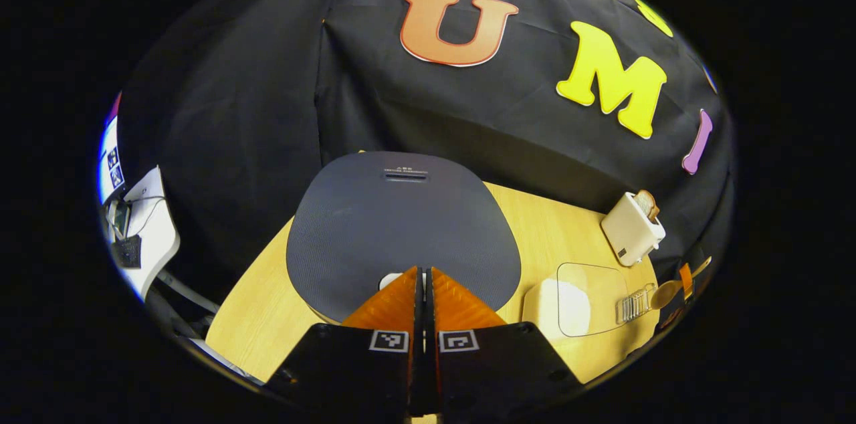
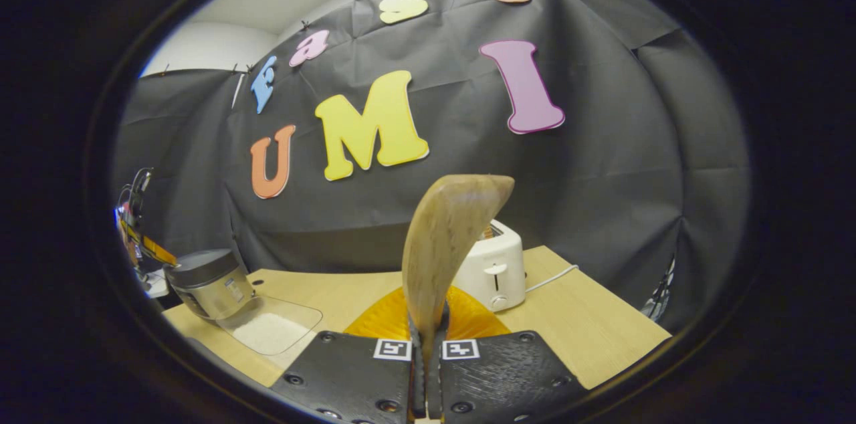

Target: Close the left gripper, press the button to open the rice cooker; take a wooden spoon from the chopstick holder with the right hand, scoop a spoonful of rice and pour it into the rice cooker, then put the wooden spoon back into the chopstick holder.

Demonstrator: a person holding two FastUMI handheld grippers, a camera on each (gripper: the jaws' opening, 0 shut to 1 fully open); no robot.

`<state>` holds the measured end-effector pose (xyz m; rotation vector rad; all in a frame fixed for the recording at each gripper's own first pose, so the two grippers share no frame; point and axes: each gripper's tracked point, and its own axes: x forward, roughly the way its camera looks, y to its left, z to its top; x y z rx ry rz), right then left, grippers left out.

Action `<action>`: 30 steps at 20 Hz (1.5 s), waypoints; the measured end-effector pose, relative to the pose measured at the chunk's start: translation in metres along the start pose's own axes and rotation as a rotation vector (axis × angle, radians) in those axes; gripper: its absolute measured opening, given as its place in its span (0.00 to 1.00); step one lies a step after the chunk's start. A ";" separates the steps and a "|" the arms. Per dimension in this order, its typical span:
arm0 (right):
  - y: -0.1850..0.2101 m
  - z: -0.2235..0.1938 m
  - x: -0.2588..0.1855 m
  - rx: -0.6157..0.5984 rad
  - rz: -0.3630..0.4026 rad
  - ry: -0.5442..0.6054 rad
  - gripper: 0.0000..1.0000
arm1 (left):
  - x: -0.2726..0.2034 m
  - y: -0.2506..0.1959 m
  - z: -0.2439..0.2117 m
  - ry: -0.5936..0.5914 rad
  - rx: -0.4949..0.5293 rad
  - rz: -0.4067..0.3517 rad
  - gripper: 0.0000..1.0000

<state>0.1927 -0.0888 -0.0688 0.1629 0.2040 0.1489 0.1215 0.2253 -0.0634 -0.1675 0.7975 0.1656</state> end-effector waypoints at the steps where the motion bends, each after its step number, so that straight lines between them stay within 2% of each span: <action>1: 0.000 0.000 0.000 0.002 0.002 -0.001 0.02 | 0.002 0.001 0.003 -0.026 0.004 -0.005 0.03; 3: 0.000 0.000 0.000 0.005 0.002 0.000 0.02 | 0.003 0.001 0.002 -0.003 0.027 0.000 0.03; 6: 0.000 0.002 -0.002 -0.007 -0.002 -0.004 0.02 | -0.005 0.000 0.014 -0.029 0.026 0.036 0.03; 8: -0.001 0.006 -0.006 -0.018 -0.008 -0.009 0.02 | -0.012 -0.003 0.035 -0.103 0.034 0.043 0.03; 9: -0.002 0.008 -0.007 -0.020 -0.013 -0.011 0.02 | -0.018 -0.012 0.046 -0.147 0.048 0.021 0.09; 11: -0.005 0.010 -0.011 -0.014 -0.019 -0.013 0.00 | -0.040 -0.014 0.074 -0.264 0.119 0.051 0.45; 12: -0.007 0.011 -0.012 -0.012 -0.024 -0.014 0.04 | -0.055 -0.017 0.090 -0.336 0.151 0.060 0.60; 13: -0.009 0.014 -0.013 -0.012 -0.031 -0.020 0.00 | -0.070 -0.022 0.105 -0.401 0.171 0.069 0.72; 15: -0.011 0.022 -0.017 -0.011 -0.035 -0.035 0.02 | -0.089 -0.034 0.113 -0.460 0.185 0.065 0.96; 20: -0.004 0.036 -0.028 -0.018 -0.029 -0.057 0.02 | -0.108 -0.028 0.102 -0.523 0.166 0.077 0.97; 26: 0.013 0.051 -0.039 -0.023 -0.015 -0.070 0.02 | -0.115 -0.022 0.056 -0.580 0.156 0.077 0.97; 30: 0.040 0.053 -0.040 -0.048 0.003 -0.053 0.02 | -0.121 -0.033 0.027 -0.650 0.131 0.034 0.96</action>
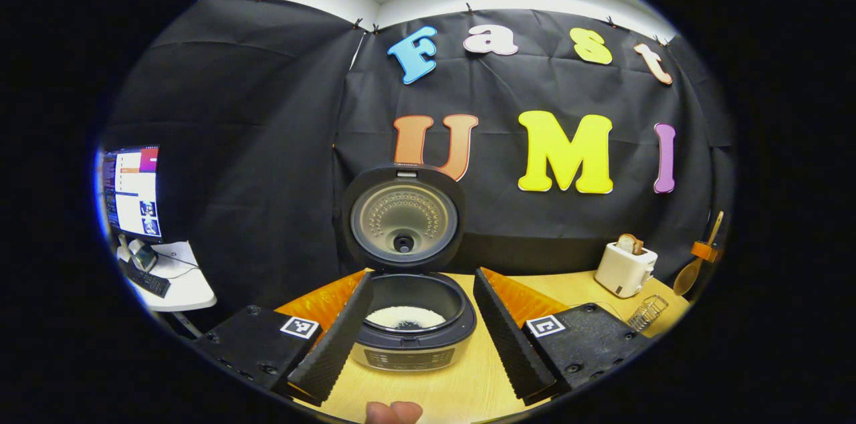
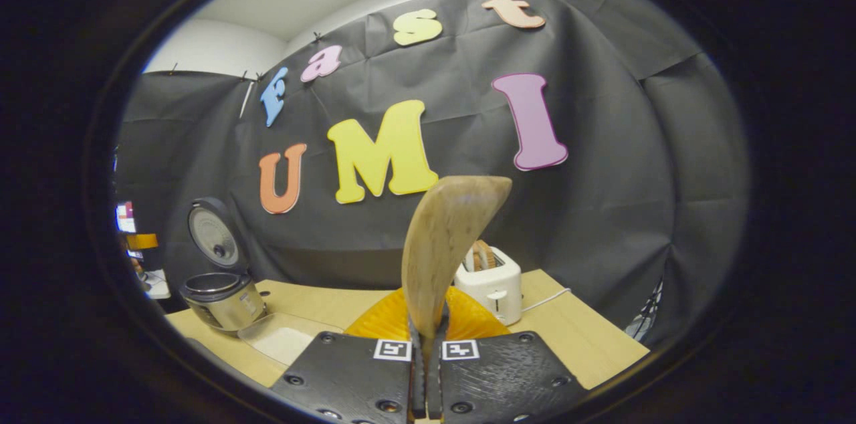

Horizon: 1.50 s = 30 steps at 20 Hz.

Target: Close the left gripper, press the button to open the rice cooker; take a wooden spoon from the chopstick holder with the right hand, scoop a spoonful of rice and pour it into the rice cooker, then put the wooden spoon back into the chopstick holder.

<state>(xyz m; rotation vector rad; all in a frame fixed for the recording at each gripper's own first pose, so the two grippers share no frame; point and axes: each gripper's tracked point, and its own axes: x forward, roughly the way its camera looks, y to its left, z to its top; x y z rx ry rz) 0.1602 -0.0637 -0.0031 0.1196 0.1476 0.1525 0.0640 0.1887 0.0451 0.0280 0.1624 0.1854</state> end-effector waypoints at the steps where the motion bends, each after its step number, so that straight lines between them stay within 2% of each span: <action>1: 0.009 0.001 0.001 -0.003 0.007 0.003 0.02 | -0.005 -0.005 -0.005 -0.013 0.006 -0.011 0.96; 6: 0.067 -0.003 0.014 0.012 0.075 0.032 0.02 | -0.022 -0.020 -0.027 -0.044 0.044 -0.045 0.96; 8: 0.087 -0.007 0.025 0.009 0.090 0.051 0.02 | -0.028 -0.027 -0.042 -0.043 0.022 -0.090 0.96; 11: 0.120 -0.012 0.041 0.020 0.118 0.073 0.02 | -0.030 -0.013 -0.060 -0.017 -0.011 -0.085 0.96; 13: 0.141 -0.021 0.058 0.019 0.126 0.095 0.02 | -0.033 -0.002 -0.061 -0.021 -0.015 -0.069 0.96; 15: 0.158 -0.035 0.072 0.030 0.130 0.125 0.02 | -0.036 0.004 -0.060 -0.040 -0.014 -0.084 0.96; 20: 0.195 -0.085 0.105 0.002 0.109 0.220 0.02 | -0.036 0.032 -0.063 -0.045 -0.020 -0.052 0.96; 22: 0.205 -0.104 0.115 -0.056 0.088 0.247 0.02 | -0.036 0.039 -0.065 -0.050 -0.028 -0.046 0.98; 28: 0.209 -0.140 0.130 -0.221 0.019 0.354 0.02 | -0.034 0.055 -0.074 -0.023 -0.015 -0.021 0.98; 30: 0.214 -0.151 0.132 -0.245 0.024 0.396 0.02 | -0.033 0.057 -0.075 -0.023 -0.006 -0.019 0.98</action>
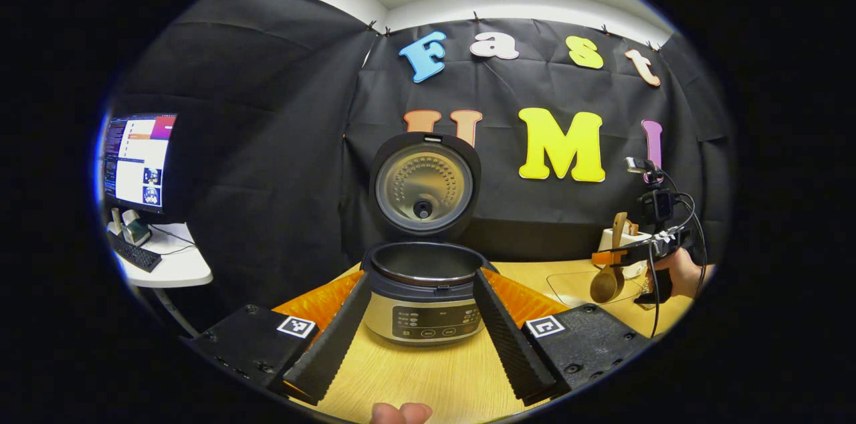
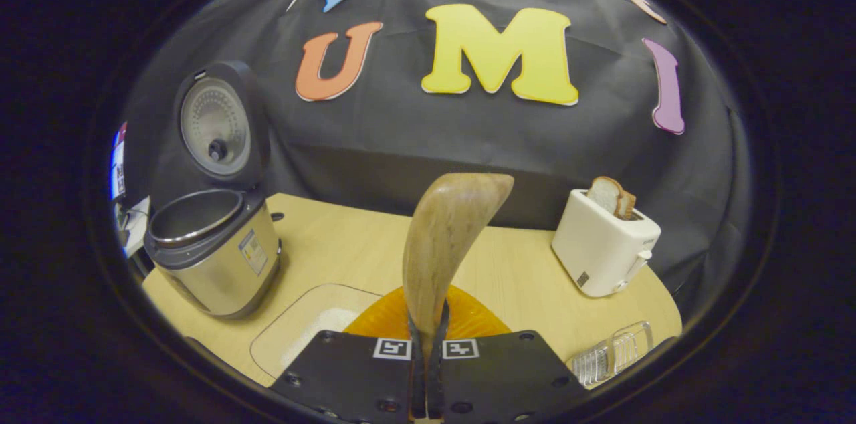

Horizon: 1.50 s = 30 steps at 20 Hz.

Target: Close the left gripper, press the button to open the rice cooker; take a wooden spoon from the chopstick holder with the right hand, scoop a spoonful of rice and pour it into the rice cooker, then put the wooden spoon back into the chopstick holder.

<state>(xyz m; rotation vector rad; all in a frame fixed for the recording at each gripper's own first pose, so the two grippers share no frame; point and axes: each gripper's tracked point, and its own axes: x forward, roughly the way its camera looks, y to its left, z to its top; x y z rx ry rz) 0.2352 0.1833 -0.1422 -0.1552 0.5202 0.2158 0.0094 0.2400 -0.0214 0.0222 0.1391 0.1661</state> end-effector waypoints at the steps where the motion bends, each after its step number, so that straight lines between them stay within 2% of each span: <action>1: 0.004 -0.004 0.003 -0.006 0.001 0.015 0.02 | 0.001 0.001 0.000 -0.003 0.001 -0.004 0.98; 9: 0.038 -0.040 0.012 -0.024 -0.009 0.135 0.02 | -0.004 0.030 0.004 -0.015 -0.042 0.033 0.98; 14: 0.064 -0.040 0.011 0.055 0.049 0.125 0.02 | -0.006 0.043 0.000 0.002 -0.063 0.061 0.98; 15: 0.068 -0.038 0.010 0.082 0.062 0.120 0.00 | -0.005 0.043 -0.001 0.007 -0.065 0.061 0.98; 21: 0.077 -0.032 0.007 0.298 0.152 0.119 0.02 | -0.010 0.040 0.002 0.004 -0.037 0.065 0.98; 26: 0.064 -0.037 0.011 0.595 0.209 0.162 0.02 | -0.010 0.034 0.004 0.000 -0.029 0.056 0.98; 27: 0.062 -0.038 0.013 0.634 0.213 0.170 0.00 | -0.010 0.033 0.006 -0.001 -0.030 0.055 0.98; 30: 0.062 -0.037 0.013 0.744 0.235 0.170 0.02 | -0.010 0.026 0.007 -0.005 -0.025 0.044 0.98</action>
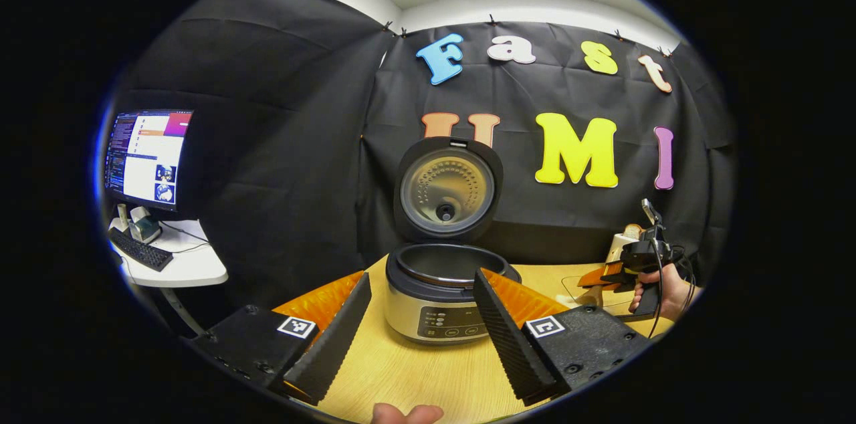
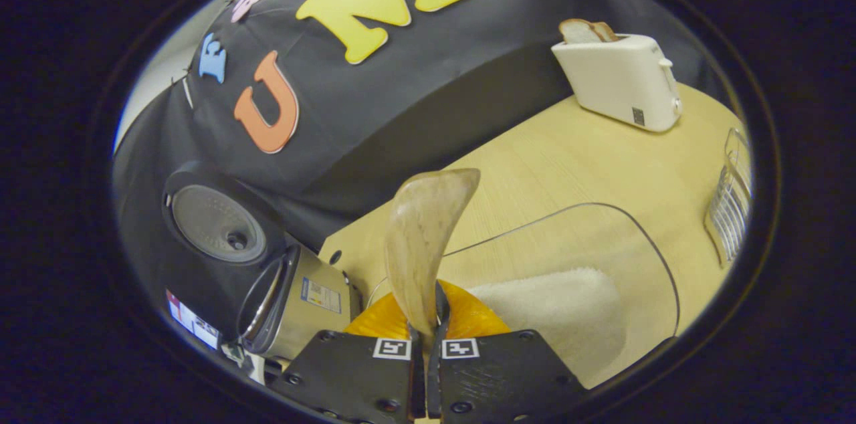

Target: Close the left gripper, press the button to open the rice cooker; take a wooden spoon from the chopstick holder with the right hand, scoop a spoonful of rice and pour it into the rice cooker, then put the wooden spoon back into the chopstick holder.

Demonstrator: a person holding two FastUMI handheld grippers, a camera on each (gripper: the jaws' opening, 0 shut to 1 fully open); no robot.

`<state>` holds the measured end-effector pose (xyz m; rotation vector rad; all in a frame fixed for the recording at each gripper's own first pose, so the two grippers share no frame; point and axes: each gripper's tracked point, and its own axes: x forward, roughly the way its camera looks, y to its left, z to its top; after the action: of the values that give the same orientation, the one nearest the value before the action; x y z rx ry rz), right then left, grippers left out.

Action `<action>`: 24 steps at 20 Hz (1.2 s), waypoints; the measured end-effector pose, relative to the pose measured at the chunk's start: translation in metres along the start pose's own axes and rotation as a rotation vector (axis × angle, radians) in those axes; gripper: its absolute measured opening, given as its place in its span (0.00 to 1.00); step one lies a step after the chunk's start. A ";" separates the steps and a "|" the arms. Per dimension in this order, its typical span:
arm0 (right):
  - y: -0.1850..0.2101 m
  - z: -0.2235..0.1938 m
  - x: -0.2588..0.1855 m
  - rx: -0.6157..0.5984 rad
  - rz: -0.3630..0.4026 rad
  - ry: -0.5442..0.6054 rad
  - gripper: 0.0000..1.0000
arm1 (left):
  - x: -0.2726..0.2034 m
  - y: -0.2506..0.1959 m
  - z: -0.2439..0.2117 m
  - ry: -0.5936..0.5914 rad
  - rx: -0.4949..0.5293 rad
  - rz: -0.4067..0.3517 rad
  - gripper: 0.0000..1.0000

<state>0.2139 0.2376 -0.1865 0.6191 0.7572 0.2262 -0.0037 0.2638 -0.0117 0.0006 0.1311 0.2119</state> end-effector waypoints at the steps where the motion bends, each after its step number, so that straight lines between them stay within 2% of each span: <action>1: -0.001 0.000 0.001 0.020 0.008 0.003 0.00 | -0.001 -0.001 0.001 -0.002 0.004 -0.001 0.98; 9: -0.006 0.025 -0.015 0.093 0.037 -0.044 0.02 | -0.002 -0.008 0.002 -0.009 0.010 -0.008 0.98; 15: -0.008 0.064 -0.042 0.166 0.081 -0.115 0.02 | 0.000 -0.021 0.002 -0.009 0.003 -0.026 0.98; 24: -0.026 0.107 -0.081 0.379 0.188 -0.181 0.02 | 0.000 -0.035 0.003 -0.015 0.013 -0.048 0.98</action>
<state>0.2304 0.1365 -0.0962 1.0588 0.5695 0.1968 0.0041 0.2295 -0.0093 0.0120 0.1175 0.1633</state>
